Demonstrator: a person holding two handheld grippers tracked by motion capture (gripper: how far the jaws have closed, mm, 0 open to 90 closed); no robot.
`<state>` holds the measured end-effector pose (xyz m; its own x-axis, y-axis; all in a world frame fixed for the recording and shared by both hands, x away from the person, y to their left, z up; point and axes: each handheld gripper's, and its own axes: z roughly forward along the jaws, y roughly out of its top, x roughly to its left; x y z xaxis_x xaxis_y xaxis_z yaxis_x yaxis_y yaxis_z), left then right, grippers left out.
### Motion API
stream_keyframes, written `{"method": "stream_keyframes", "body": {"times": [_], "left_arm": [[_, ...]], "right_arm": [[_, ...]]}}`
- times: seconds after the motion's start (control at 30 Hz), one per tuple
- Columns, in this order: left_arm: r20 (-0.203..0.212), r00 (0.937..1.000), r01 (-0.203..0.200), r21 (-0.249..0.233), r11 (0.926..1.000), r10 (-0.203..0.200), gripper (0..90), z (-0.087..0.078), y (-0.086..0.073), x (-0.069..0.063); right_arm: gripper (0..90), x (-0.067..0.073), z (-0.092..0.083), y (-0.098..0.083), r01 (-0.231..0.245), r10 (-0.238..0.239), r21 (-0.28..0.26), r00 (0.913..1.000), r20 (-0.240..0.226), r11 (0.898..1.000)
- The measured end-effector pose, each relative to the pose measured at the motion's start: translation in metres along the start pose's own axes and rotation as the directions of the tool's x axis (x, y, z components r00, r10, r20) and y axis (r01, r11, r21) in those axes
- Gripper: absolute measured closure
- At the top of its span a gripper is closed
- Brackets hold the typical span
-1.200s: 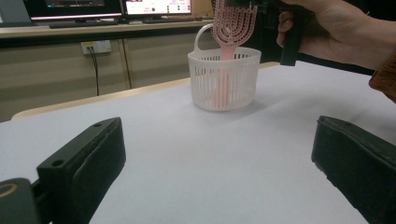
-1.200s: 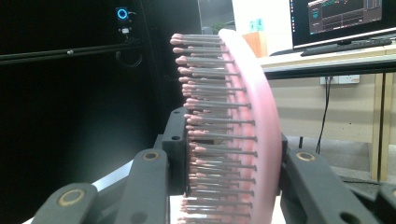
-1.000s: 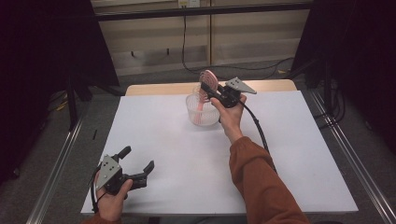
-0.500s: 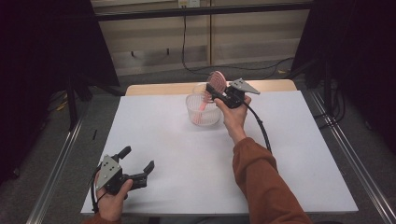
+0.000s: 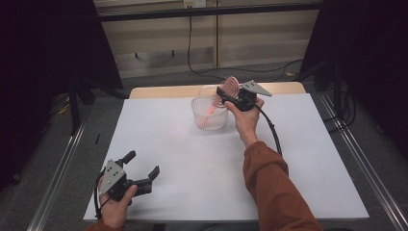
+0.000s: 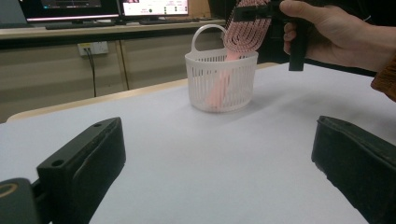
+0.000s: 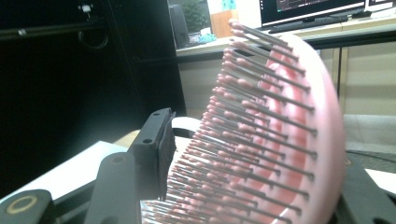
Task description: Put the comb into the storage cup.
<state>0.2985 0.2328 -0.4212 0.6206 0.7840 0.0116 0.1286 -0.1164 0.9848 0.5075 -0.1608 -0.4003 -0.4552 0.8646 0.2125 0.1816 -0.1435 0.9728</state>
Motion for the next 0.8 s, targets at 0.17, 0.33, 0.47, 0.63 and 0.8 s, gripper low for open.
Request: {"method": "stream_keyframes", "body": {"times": [0.17, 0.33, 0.47, 0.63, 0.8], "left_arm": [[-0.003, 1.0000, -0.004, 0.005, 1.0000, 0.004, 3.1, 0.0002, -0.0003, 0.0005], [-0.005, 1.0000, 0.003, 0.002, 1.0000, -0.003, 3.0, 0.0000, -0.0003, -0.0002], [-0.003, 1.0000, 0.004, 0.003, 1.0000, -0.004, 3.1, 0.0000, -0.0005, 0.0003], [-0.005, 1.0000, 0.003, 0.004, 1.0000, -0.003, 3.0, 0.0000, -0.0004, 0.0002], [-0.006, 1.0000, 0.000, 0.004, 1.0000, 0.000, 3.0, 0.0002, -0.0004, 0.0003]], "right_arm": [[43.9, -0.0031, -0.0008, -0.0003, 0.013, -0.013, 0.015, 0.9999, 0.010, 1.000], [42.8, -0.0037, -0.0008, -0.0006, 0.016, -0.016, 0.018, 0.9998, 0.015, 1.000], [42.0, -0.0063, 0.0002, -0.0011, 0.015, -0.016, 0.019, 0.9996, 0.022, 1.000], [37.6, -0.0075, 0.0003, -0.0017, 0.008, -0.008, 0.026, 0.9997, 0.023, 1.000], [33.2, -0.0085, 0.0002, -0.0014, -0.004, 0.003, 0.031, 0.9997, 0.025, 1.000]]}}
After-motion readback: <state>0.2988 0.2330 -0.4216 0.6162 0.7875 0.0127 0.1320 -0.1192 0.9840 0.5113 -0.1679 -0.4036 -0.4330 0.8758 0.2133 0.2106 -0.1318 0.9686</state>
